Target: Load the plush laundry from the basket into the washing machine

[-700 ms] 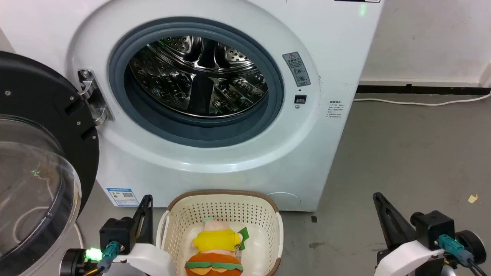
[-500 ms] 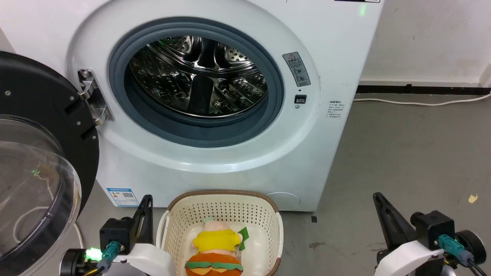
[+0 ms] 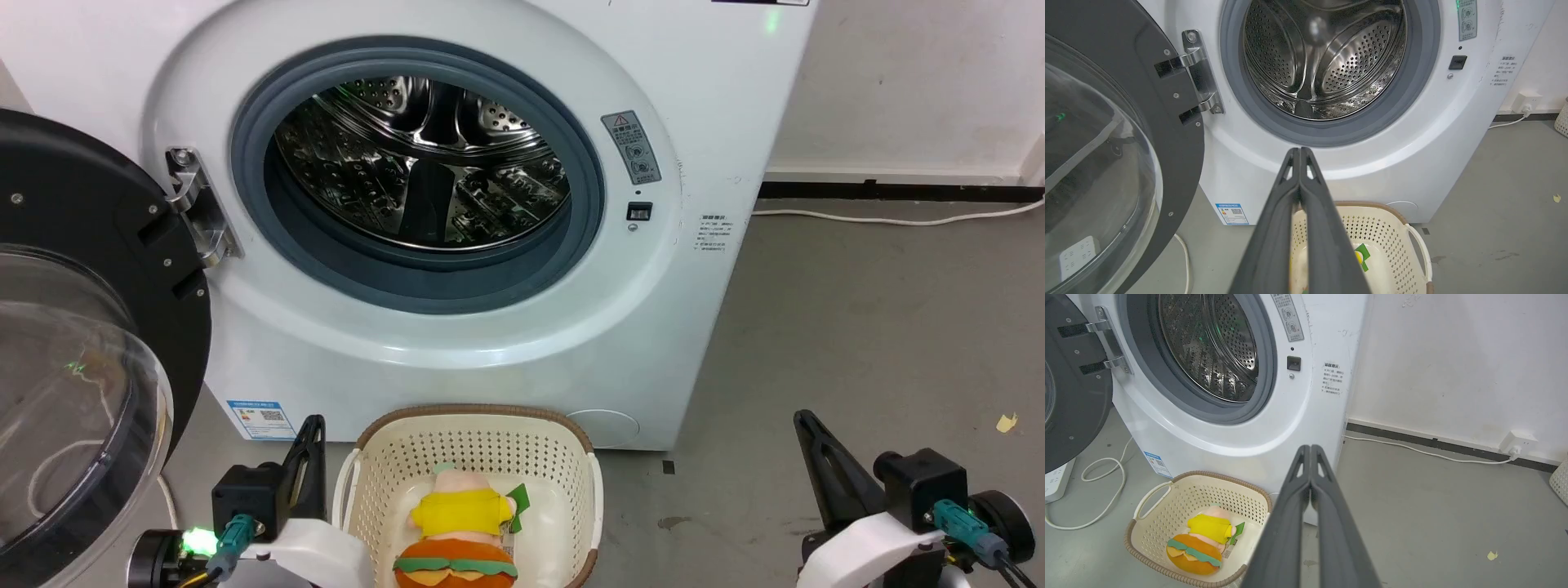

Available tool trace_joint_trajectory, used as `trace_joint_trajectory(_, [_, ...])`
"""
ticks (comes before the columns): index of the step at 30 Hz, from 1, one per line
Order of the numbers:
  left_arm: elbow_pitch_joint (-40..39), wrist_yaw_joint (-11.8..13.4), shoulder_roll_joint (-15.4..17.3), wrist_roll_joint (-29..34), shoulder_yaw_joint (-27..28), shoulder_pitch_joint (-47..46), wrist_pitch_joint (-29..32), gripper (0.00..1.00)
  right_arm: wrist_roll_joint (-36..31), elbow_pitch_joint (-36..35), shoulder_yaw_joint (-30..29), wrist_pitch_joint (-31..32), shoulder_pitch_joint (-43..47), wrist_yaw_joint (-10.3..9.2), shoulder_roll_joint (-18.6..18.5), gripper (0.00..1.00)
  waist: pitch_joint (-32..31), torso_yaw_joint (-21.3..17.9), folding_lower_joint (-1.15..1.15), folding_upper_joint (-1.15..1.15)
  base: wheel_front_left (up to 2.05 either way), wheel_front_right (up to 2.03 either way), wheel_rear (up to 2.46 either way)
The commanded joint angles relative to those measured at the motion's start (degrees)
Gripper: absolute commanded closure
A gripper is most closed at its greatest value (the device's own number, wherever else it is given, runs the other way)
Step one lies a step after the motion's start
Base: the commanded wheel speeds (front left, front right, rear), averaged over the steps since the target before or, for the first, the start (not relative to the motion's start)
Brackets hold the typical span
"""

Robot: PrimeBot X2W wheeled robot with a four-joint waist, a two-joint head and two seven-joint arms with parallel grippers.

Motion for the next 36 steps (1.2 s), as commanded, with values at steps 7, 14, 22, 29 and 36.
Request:
trace_joint_trajectory(7, [-0.25,-0.25,-0.01,0.16,0.15,-0.88,0.02,1.00,-0.43,-0.25,-0.16,0.08,-0.68,0.03,0.14,1.00,0.00,0.00,0.00,0.00,0.00,0.00,0.00])
trace_joint_trajectory(14, [-0.25,-0.25,-0.01,0.16,0.15,-0.88,0.02,1.00,-0.43,-0.25,-0.16,0.08,-0.68,0.03,0.14,1.00,0.00,0.00,0.00,0.00,0.00,0.00,0.00])
trace_joint_trajectory(22, [0.01,0.07,0.00,-0.03,-0.05,0.04,-0.02,0.00,0.06,0.03,0.07,-0.02,0.02,0.00,0.00,0.00,0.00,0.00,0.00,0.00,0.00,0.00,0.00])
trace_joint_trajectory(29, [-0.15,0.14,0.00,-0.57,-0.56,0.12,-0.86,0.00,0.83,-0.25,-0.23,-0.85,0.32,0.00,0.01,0.00,0.23,-0.04,0.00,0.00,0.00,0.00,0.00])
trace_joint_trajectory(36, [0.26,-0.18,0.00,-1.17,-1.30,-0.21,-1.69,0.00,1.62,-0.64,-0.68,-1.68,0.28,0.00,0.02,0.00,1.39,-0.22,0.00,0.00,0.00,0.00,0.00])
